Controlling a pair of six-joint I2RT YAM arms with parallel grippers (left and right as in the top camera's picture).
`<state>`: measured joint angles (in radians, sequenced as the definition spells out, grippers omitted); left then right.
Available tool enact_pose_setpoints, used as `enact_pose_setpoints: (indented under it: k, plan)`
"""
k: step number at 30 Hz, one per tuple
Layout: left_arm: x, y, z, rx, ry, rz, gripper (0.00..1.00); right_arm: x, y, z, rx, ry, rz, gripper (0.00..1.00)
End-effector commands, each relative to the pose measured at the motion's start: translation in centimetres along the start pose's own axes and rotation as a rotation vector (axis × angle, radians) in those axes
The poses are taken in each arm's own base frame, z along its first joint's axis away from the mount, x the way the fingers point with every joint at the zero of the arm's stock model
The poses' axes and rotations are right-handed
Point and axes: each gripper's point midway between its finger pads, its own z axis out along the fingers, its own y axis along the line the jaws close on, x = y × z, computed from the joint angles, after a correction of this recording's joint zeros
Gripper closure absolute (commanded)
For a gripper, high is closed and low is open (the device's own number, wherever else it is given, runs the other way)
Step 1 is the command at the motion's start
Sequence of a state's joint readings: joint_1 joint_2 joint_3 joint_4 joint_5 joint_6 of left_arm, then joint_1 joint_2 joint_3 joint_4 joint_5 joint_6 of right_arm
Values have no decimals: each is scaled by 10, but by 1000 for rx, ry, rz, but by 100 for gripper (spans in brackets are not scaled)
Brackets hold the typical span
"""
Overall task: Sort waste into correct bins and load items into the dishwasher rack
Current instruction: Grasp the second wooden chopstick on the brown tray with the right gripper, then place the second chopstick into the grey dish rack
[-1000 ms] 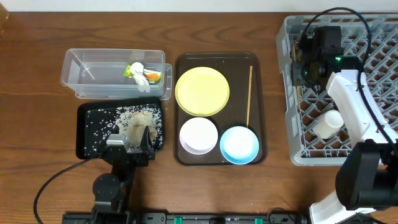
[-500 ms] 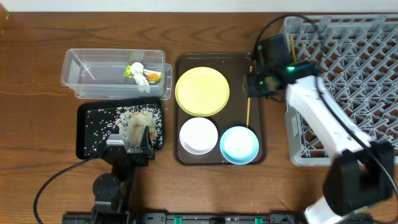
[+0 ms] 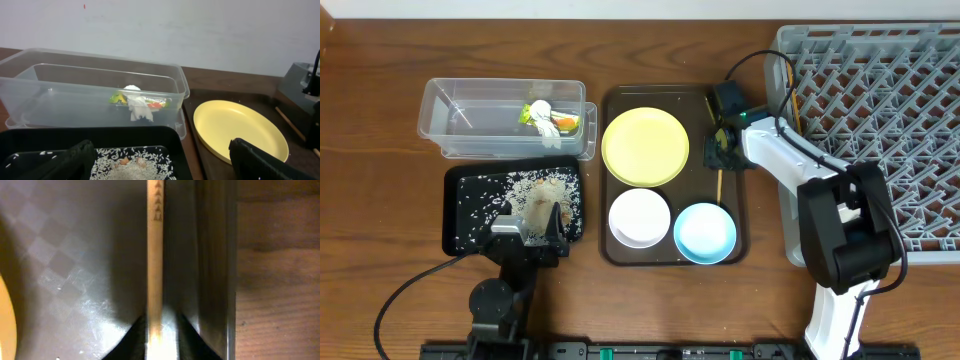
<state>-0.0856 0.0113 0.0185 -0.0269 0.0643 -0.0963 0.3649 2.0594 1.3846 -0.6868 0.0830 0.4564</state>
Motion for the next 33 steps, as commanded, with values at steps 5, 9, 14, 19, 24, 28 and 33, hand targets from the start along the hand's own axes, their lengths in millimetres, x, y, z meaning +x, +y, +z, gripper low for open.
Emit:
enact_pose_setpoints:
  k: [5, 9, 14, 19, 24, 28, 33]
  plan:
    - [14, 3, 1, -10, 45, 9, 12, 0, 13, -22, -129, 27, -89, 99]
    - [14, 3, 1, -10, 45, 9, 12, -28, 20, -92, -305, -104, -226, 99]
    - [14, 3, 1, -10, 45, 9, 12, -66, -53, -166, -234, -312, -184, 99]
    - [14, 3, 1, -10, 45, 9, 12, -82, -128, -181, -138, -378, -31, 99]
    - [14, 3, 1, -10, 45, 9, 12, -79, -145, -150, -109, -308, -61, 96]
    - [14, 3, 1, -10, 45, 9, 12, -79, -137, -126, -81, -270, -150, 91]
    - [14, 3, 1, -10, 45, 9, 12, -81, -127, -132, -82, -282, -160, 58]
